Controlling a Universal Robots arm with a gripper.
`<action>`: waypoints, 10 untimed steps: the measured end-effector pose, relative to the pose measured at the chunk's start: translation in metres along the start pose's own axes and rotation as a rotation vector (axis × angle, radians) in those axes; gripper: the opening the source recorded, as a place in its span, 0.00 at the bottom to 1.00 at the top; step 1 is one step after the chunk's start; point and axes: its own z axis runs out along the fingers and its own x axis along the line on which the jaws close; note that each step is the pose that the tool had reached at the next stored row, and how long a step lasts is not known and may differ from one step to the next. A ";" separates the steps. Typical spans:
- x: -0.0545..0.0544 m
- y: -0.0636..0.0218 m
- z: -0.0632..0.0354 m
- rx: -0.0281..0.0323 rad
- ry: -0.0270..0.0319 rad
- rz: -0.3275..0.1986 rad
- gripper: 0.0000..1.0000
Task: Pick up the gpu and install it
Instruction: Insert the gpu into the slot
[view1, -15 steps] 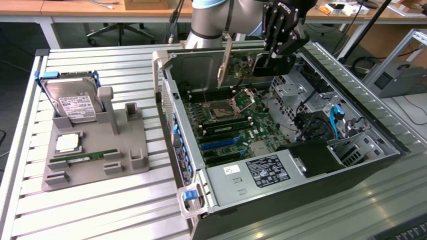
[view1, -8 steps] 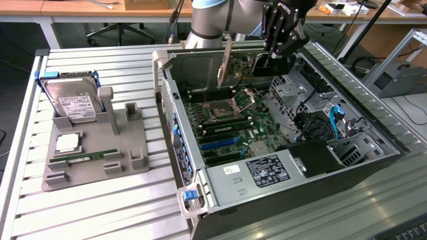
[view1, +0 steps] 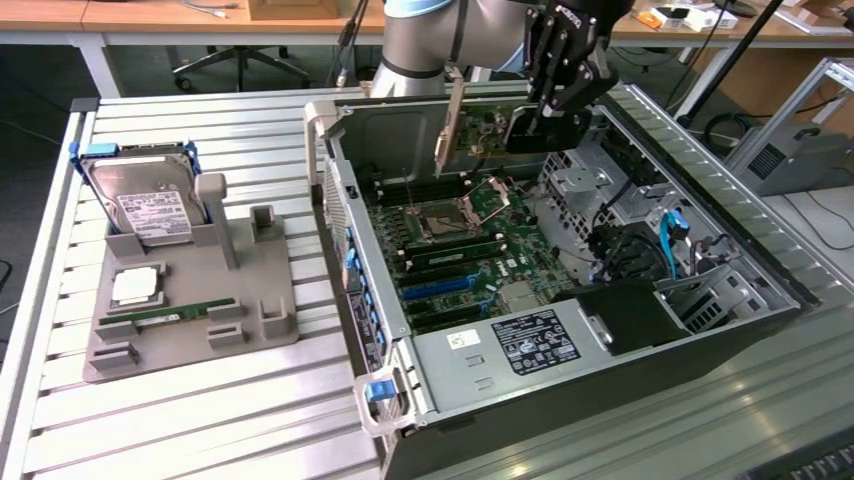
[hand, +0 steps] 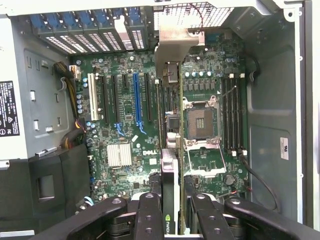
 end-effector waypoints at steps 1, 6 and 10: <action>0.000 0.0000 0.0000 0.0000 0.0000 0.000 0.27; 0.000 0.0018 0.0000 0.0001 0.0000 0.000 0.27; 0.000 0.0054 0.0000 0.0013 -0.0001 0.000 0.27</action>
